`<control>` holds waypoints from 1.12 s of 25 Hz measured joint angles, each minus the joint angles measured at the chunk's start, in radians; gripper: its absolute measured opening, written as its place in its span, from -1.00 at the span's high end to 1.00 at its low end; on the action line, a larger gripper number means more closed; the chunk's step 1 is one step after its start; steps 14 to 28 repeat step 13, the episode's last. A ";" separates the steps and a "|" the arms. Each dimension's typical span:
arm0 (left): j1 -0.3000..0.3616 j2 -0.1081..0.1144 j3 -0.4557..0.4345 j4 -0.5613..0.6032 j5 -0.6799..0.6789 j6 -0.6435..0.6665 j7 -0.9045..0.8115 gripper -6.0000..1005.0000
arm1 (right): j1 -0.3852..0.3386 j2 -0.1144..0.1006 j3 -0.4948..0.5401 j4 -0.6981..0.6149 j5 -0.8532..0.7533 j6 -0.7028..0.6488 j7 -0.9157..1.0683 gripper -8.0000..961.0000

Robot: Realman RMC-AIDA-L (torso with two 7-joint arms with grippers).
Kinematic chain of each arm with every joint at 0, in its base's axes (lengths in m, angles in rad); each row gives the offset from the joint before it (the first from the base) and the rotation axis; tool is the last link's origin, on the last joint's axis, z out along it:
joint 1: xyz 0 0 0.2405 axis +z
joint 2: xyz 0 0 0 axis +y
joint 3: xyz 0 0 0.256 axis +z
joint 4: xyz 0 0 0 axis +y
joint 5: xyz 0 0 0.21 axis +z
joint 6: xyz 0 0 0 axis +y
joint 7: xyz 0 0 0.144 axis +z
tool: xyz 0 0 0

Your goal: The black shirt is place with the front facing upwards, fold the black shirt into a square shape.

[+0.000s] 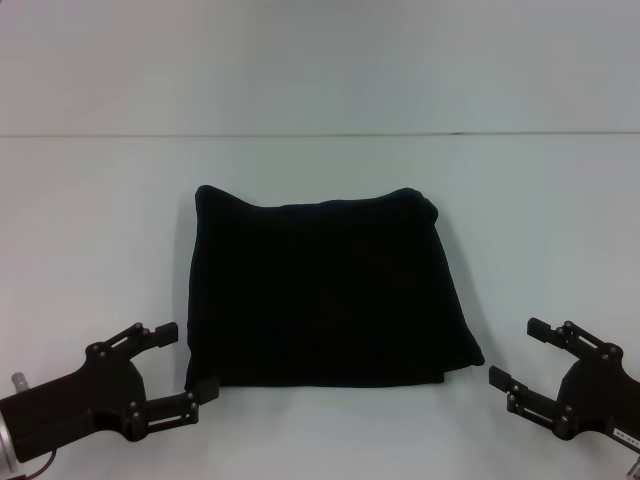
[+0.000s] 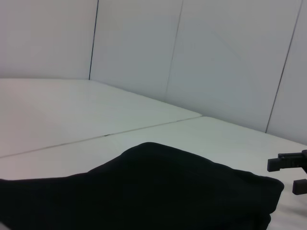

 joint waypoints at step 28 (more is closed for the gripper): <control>-0.015 -0.005 -0.014 0.001 -0.002 0.008 -0.002 -0.89 | -0.003 0.000 0.000 0.000 0.003 -0.009 0.004 -0.71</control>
